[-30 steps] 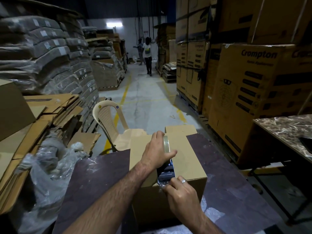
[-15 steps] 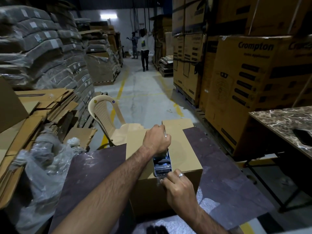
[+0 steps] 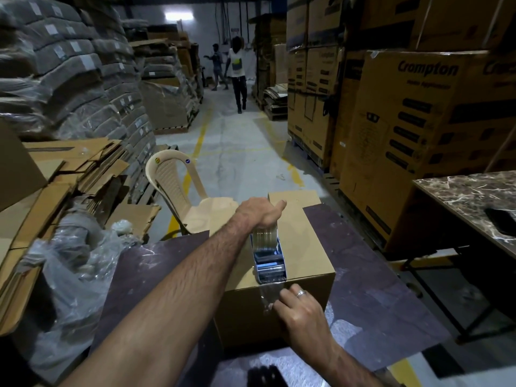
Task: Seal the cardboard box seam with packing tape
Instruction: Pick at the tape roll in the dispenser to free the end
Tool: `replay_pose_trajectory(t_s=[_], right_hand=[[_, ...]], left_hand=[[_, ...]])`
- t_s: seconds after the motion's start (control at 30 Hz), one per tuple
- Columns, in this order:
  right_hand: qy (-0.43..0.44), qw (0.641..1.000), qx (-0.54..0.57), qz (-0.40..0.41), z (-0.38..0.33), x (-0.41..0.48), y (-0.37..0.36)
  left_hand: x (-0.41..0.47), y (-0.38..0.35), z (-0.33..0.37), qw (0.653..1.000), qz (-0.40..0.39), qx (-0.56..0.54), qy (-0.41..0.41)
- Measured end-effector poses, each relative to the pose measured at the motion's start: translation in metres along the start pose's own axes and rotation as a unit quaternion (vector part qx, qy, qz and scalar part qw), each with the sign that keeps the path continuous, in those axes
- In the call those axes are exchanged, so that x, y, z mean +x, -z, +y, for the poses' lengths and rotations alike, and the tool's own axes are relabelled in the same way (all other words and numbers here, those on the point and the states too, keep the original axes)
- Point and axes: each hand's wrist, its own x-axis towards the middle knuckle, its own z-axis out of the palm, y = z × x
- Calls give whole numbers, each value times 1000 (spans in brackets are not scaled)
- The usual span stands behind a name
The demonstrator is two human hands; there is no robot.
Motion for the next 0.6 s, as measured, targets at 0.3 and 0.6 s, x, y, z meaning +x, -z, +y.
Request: replay_pose_trajectory(t_s=[0.3, 0.6], right_hand=[[-48, 998, 37, 15, -2, -12, 3], [-50, 997, 42, 33, -15, -14, 11]], left_hand=[[-52, -18, -21, 983, 113, -132, -63], [-57, -24, -5, 976, 145, -155, -53]])
